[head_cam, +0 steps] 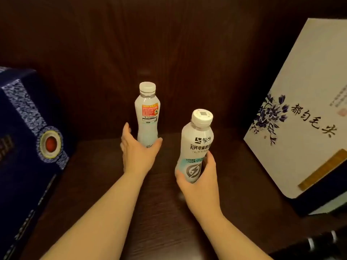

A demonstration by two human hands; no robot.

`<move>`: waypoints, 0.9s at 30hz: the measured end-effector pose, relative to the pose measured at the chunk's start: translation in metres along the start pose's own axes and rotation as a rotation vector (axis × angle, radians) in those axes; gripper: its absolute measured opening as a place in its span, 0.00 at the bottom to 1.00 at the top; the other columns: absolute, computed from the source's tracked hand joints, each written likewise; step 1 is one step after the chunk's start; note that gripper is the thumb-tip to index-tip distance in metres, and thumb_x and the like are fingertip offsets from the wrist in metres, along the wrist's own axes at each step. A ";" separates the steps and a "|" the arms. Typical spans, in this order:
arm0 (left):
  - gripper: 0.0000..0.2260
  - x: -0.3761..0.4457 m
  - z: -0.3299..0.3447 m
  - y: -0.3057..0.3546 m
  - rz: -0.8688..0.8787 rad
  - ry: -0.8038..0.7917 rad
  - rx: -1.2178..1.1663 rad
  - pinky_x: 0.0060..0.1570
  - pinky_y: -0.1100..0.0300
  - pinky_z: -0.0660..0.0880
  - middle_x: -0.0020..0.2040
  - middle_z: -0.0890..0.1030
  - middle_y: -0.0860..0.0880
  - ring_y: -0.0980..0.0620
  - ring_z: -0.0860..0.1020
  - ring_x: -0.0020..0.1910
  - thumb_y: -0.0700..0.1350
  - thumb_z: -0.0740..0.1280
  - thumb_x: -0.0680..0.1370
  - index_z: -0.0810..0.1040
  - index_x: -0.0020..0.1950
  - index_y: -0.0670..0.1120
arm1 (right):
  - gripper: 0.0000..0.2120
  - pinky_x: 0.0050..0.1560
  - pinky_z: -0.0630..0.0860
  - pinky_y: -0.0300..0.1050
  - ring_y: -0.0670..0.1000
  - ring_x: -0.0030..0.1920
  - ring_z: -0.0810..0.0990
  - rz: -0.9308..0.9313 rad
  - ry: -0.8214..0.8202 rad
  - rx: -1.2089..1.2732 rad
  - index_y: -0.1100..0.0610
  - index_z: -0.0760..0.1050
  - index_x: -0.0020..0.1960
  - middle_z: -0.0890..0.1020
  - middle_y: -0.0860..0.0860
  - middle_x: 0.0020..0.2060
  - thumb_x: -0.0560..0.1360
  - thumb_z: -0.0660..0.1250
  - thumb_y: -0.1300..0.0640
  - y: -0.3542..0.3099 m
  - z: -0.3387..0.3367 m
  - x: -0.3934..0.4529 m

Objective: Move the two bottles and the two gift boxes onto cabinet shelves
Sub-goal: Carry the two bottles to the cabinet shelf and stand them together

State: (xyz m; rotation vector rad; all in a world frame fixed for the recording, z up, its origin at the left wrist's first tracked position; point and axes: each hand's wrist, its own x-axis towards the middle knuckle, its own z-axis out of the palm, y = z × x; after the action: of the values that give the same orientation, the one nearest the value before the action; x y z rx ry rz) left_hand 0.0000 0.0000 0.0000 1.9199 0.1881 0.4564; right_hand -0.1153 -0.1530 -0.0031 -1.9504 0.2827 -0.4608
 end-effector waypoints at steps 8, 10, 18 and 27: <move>0.37 0.028 0.016 -0.006 0.049 -0.086 0.021 0.56 0.44 0.75 0.65 0.77 0.48 0.43 0.76 0.62 0.57 0.75 0.70 0.61 0.74 0.55 | 0.36 0.55 0.79 0.50 0.44 0.59 0.78 -0.021 -0.012 -0.044 0.38 0.60 0.69 0.77 0.42 0.59 0.66 0.72 0.40 0.006 0.005 0.007; 0.33 0.026 0.016 -0.007 0.073 -0.074 0.004 0.52 0.48 0.74 0.63 0.78 0.49 0.46 0.77 0.60 0.55 0.75 0.70 0.64 0.71 0.54 | 0.36 0.55 0.79 0.48 0.43 0.59 0.77 -0.036 0.004 -0.048 0.37 0.59 0.69 0.77 0.41 0.59 0.66 0.72 0.40 0.006 0.004 0.007; 0.28 -0.010 -0.002 -0.007 0.088 -0.087 -0.009 0.54 0.42 0.77 0.59 0.76 0.47 0.46 0.77 0.57 0.52 0.75 0.72 0.65 0.66 0.50 | 0.36 0.48 0.76 0.40 0.44 0.56 0.76 -0.039 0.092 0.021 0.45 0.62 0.72 0.74 0.42 0.56 0.69 0.74 0.43 0.008 0.000 0.004; 0.28 -0.109 -0.044 0.008 -0.074 -0.047 -0.121 0.41 0.62 0.71 0.52 0.75 0.57 0.58 0.76 0.50 0.47 0.76 0.72 0.61 0.62 0.56 | 0.34 0.48 0.80 0.45 0.43 0.50 0.80 0.134 0.023 0.198 0.30 0.61 0.62 0.77 0.44 0.54 0.61 0.74 0.39 0.011 -0.056 -0.075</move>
State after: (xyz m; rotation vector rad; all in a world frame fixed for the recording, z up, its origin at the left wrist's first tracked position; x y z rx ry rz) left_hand -0.1174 -0.0021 -0.0030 1.7973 0.1960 0.3641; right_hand -0.2071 -0.1734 -0.0072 -1.7224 0.3664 -0.4074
